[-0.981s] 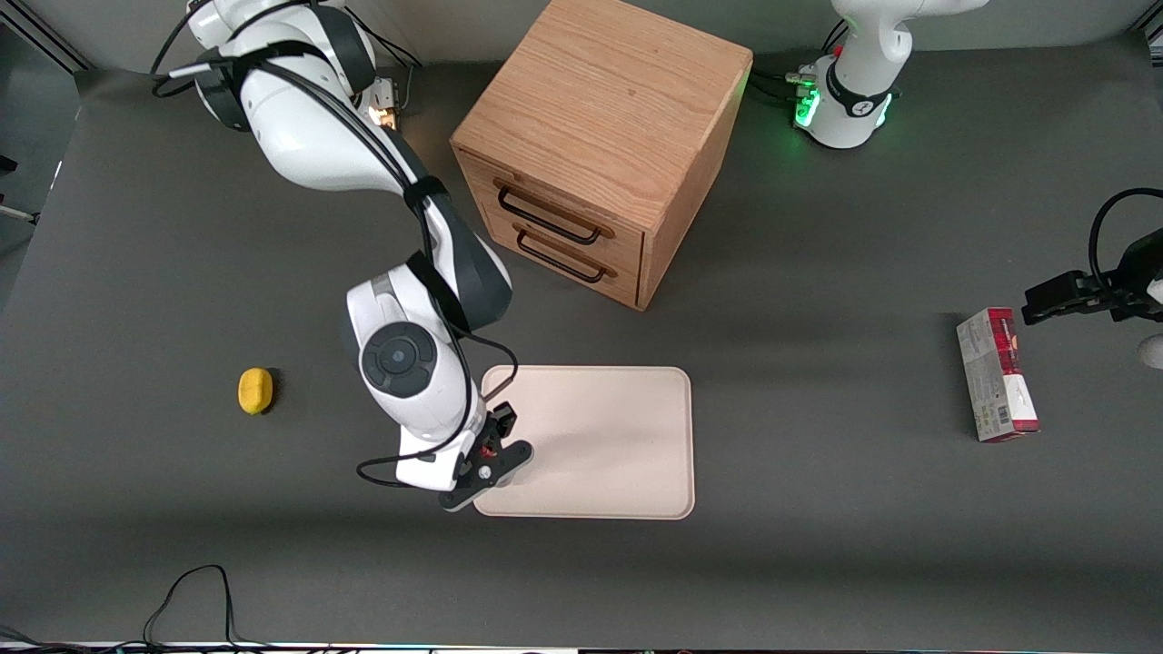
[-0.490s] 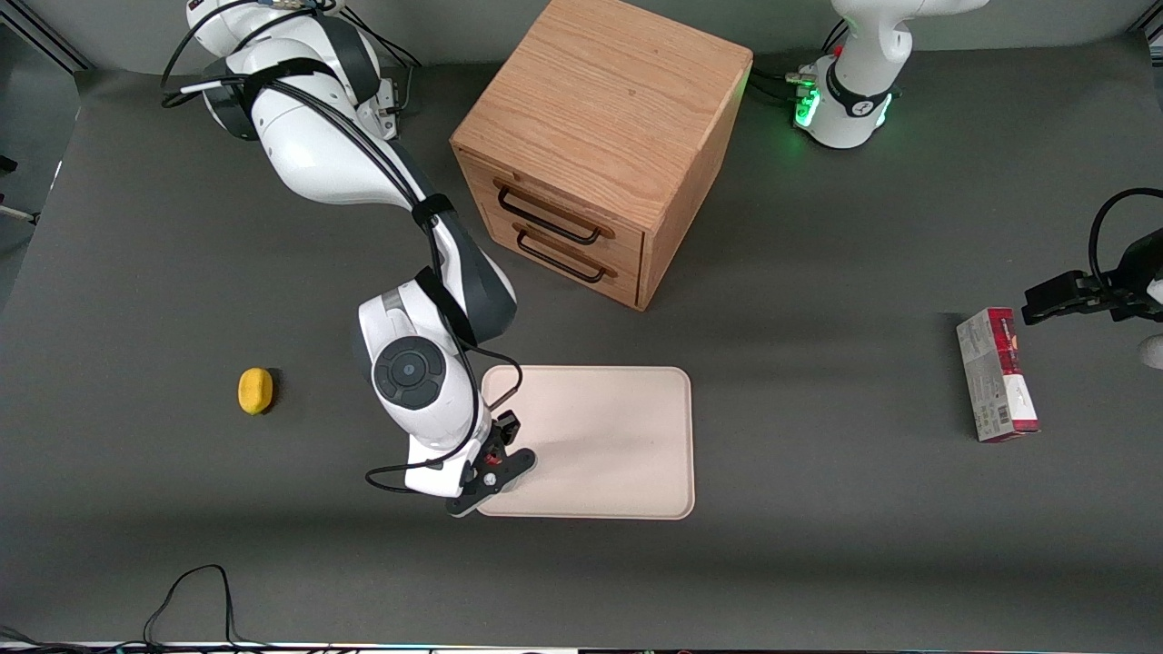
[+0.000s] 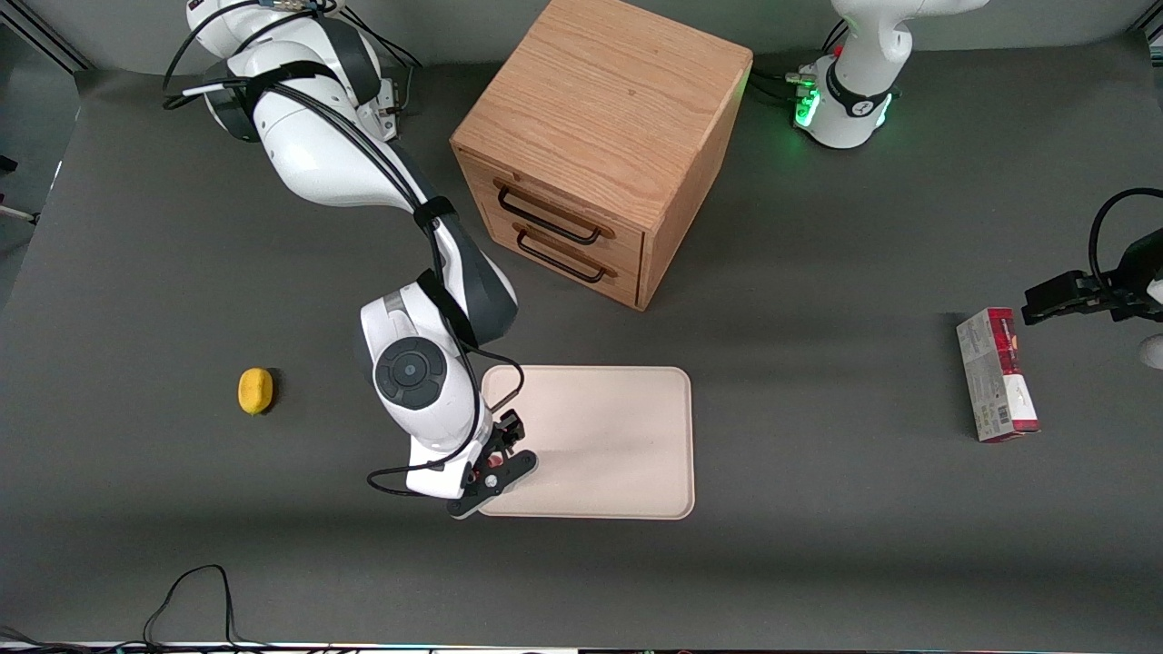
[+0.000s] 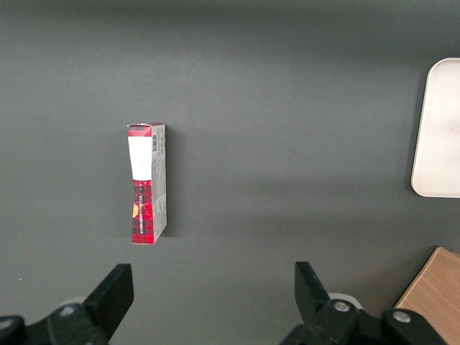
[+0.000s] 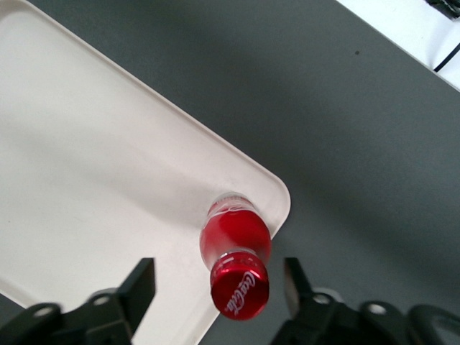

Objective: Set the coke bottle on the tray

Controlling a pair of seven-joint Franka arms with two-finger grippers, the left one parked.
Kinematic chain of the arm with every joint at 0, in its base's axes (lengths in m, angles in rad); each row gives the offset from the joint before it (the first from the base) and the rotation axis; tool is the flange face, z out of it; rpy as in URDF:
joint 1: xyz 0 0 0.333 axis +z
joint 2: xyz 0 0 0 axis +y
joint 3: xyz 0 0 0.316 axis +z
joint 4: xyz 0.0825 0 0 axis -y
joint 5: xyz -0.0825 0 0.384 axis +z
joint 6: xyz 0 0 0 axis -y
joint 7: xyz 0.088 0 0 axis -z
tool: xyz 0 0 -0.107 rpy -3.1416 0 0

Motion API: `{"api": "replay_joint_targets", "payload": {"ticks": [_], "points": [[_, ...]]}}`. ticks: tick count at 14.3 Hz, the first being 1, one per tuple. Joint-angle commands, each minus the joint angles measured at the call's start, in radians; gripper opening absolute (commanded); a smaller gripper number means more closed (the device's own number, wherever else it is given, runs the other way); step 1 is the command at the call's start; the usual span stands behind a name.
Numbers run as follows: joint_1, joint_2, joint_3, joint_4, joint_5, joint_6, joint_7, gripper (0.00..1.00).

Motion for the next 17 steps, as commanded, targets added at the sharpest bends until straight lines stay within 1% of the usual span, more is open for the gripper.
{"api": "replay_joint_targets", "payload": {"ticks": [1,7,9,10,11,13,15,17], "points": [[-0.001,-0.051,0.001,0.008,-0.007,-0.030,0.009,1.00],[-0.001,-0.224,-0.004,0.008,-0.012,-0.225,0.011,1.00],[-0.006,-0.283,-0.007,0.002,-0.013,-0.307,0.012,1.00],[-0.009,-0.329,-0.019,-0.028,-0.012,-0.358,0.009,1.00],[-0.009,-0.382,-0.038,-0.088,-0.010,-0.371,0.009,1.00],[-0.009,-0.522,-0.076,-0.264,-0.004,-0.355,0.008,1.00],[-0.021,-0.629,-0.133,-0.396,0.004,-0.338,-0.003,1.00],[-0.079,-0.720,-0.165,-0.502,0.072,-0.334,-0.011,1.00]]}}
